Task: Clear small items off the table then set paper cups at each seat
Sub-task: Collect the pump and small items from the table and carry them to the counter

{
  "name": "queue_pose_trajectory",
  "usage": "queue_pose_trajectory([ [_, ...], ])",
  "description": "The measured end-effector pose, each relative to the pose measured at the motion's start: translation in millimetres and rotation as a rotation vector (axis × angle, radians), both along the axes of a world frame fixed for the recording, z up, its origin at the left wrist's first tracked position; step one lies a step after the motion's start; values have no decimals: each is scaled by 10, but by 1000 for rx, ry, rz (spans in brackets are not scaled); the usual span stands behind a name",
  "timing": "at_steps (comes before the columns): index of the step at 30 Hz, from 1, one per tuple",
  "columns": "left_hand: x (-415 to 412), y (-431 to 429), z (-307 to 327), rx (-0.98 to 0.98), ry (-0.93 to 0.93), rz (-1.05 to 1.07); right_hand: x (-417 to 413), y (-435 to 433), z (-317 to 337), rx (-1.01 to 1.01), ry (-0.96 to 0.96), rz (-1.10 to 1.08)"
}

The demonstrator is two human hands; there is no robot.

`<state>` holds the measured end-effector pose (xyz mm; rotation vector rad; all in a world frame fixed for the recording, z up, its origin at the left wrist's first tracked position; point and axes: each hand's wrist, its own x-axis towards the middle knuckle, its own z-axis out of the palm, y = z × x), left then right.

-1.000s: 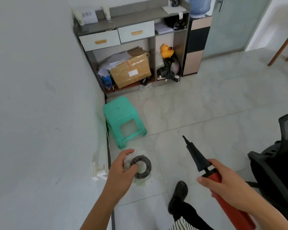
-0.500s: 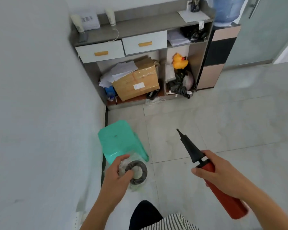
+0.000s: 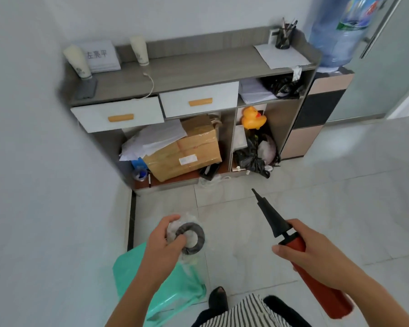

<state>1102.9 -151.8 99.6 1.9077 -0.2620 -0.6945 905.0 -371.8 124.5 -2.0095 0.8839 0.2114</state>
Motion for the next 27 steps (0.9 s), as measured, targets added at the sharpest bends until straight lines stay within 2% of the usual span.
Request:
queue_pose_trajectory([
  [6, 1008, -998, 178, -13, -27, -91, 892, -805, 49, 32, -34, -72],
  [14, 2341, -2229, 25, 42, -33, -26, 2379, -2281, -176, 58, -51, -27],
  [19, 3125, -2738, 177, 37, -53, 66, 3567, -2993, -79, 63, -69, 118],
  [27, 4098, -2968, 123, 60, -2, 231, 5171, -3463, 60, 96, -127, 326],
])
